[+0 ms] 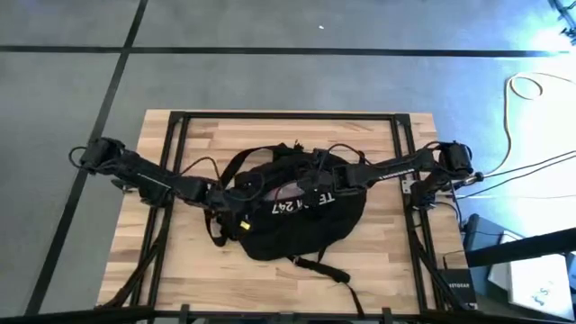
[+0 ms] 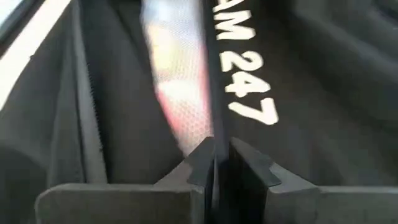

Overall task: Unpack backpack
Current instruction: Remove the white zip bag from the black bag

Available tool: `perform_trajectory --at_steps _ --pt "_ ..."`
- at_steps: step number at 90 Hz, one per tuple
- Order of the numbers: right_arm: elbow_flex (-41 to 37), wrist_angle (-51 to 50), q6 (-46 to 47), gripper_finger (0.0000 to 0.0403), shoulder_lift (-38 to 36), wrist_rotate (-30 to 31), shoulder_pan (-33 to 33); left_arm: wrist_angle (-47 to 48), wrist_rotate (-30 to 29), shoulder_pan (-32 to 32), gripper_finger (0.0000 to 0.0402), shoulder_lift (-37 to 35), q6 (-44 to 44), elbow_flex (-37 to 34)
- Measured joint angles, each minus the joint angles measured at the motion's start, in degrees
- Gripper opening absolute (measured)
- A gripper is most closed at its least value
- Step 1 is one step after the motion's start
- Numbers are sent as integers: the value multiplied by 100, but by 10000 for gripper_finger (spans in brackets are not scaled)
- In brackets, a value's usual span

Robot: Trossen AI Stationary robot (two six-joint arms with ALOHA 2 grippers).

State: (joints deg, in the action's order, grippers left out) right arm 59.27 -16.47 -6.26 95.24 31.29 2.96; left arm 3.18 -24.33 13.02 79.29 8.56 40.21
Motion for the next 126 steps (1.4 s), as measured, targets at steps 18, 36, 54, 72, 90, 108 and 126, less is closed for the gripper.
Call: perform_trajectory --at_steps 18,36,54,72,90,108,126 --pt "0 0 0 34 0 -109 0 -124 -478 -7 34 -9 -204 -2" --pt "0 0 0 18 0 -138 0 19 -682 -227 30 253 -45 -2" --pt "0 -4 0 1 0 -140 2 76 -51 -423 24 406 346 -2" --pt "0 12 2 5 0 -497 31 28 579 -308 23 413 528 -2" --pt "0 37 134 5 0 -1206 313 31 941 -112 23 413 616 -2" --pt "0 45 160 5 0 -1662 626 -246 1291 -22 23 415 649 -2" --pt "0 589 164 5 28 -1892 822 -955 1995 -22 23 415 623 -2"
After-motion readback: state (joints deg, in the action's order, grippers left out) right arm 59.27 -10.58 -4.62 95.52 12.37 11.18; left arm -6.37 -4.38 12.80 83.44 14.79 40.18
